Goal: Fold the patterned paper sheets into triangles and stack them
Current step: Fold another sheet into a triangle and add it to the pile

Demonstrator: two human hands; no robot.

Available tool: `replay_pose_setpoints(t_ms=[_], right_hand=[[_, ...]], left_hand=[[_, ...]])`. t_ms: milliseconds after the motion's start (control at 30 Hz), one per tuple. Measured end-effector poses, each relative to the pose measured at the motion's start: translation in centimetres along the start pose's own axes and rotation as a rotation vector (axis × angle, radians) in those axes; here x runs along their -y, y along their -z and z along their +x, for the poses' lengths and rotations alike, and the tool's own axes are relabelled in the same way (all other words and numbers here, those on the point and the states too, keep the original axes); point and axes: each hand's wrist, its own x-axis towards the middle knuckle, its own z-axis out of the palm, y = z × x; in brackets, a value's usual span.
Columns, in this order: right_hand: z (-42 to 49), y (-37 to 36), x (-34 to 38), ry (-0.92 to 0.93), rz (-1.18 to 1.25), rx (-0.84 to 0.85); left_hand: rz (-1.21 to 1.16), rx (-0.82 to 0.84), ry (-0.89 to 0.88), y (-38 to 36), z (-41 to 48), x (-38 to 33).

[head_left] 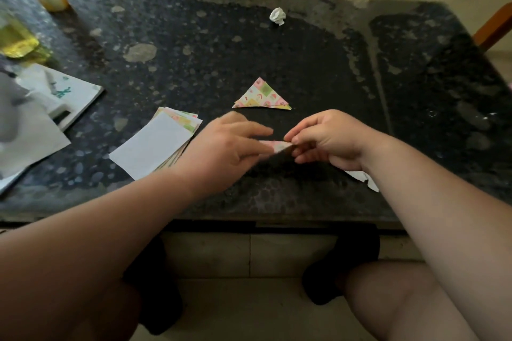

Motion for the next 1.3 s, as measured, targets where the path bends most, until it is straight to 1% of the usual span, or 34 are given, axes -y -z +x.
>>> replay_pose_setpoints(t_ms=[33,100,133,167,267,333,400,500,567,633,733,800,867,900,1000,1100,1200,1300], right_hand=[[0.2,0.0,-0.2,-0.010,-0.005,-0.002],[0.5,0.0,-0.7,-0.010,-0.137,-0.009],[0.5,0.0,-1.0,-0.002,-0.224,-0.019],[0.6,-0.1,-1.1,0.011,-0.305,-0.031],[0.6,-0.3,-1.3,0.050,-0.494,-0.048],[0.7,-0.4,-1.3,0.055,-0.552,-0.048],[0.8,-0.4,-1.1,0.046,-0.589,-0.041],[0.9,-0.6,-0.8,0.029,-0.596,-0.027],[1.0,-0.7,-0.7,0.017,-0.576,-0.026],[1.1,-0.7,-0.8,0.007,-0.522,-0.030],[1.2,-0.4,-0.6,0.020,-0.450,-0.028],[1.0,-0.2,-0.3,0.051,-0.426,-0.014],[0.7,-0.3,0.1,0.085,-0.418,-0.001],[0.6,-0.4,0.3,0.102,-0.419,0.003],[0.2,-0.6,0.8,0.149,-0.447,0.003],[-0.1,-0.3,1.0,0.153,-0.462,0.000],[-0.7,1.3,1.2,0.132,-0.485,-0.025],[-1.5,3.0,1.6,0.133,-0.475,-0.016]], left_hand=[[0.049,0.171,0.027,-0.1,-0.1,-0.4],[0.189,0.559,0.150,-0.2,-0.3,-1.4],[0.258,0.676,0.193,-0.1,-0.6,-2.0],[0.296,0.723,0.211,0.0,-0.9,-2.6],[0.291,0.732,0.243,-0.4,-2.5,-5.2],[0.281,0.809,0.273,-0.9,-3.3,-6.7],[0.281,0.852,0.304,-1.2,-3.5,-7.2],[0.237,0.863,0.311,-0.9,-3.1,-6.7],[0.209,0.828,0.304,-0.4,-3.0,-6.5],[0.161,0.695,0.349,0.0,-2.4,-6.1],[0.059,0.405,0.563,0.9,-0.6,-4.2],[-0.044,0.339,0.718,1.7,0.4,-2.3],[-0.217,0.337,0.823,2.7,0.8,-1.1],[-0.273,0.349,0.842,2.9,1.0,-0.8],[-0.317,0.396,0.816,3.0,1.1,-0.6],[-0.375,0.376,0.842,3.1,1.3,-0.5],[-0.378,0.363,0.855,3.6,0.9,-0.2],[-0.420,0.357,0.823,4.1,0.7,-0.1]])
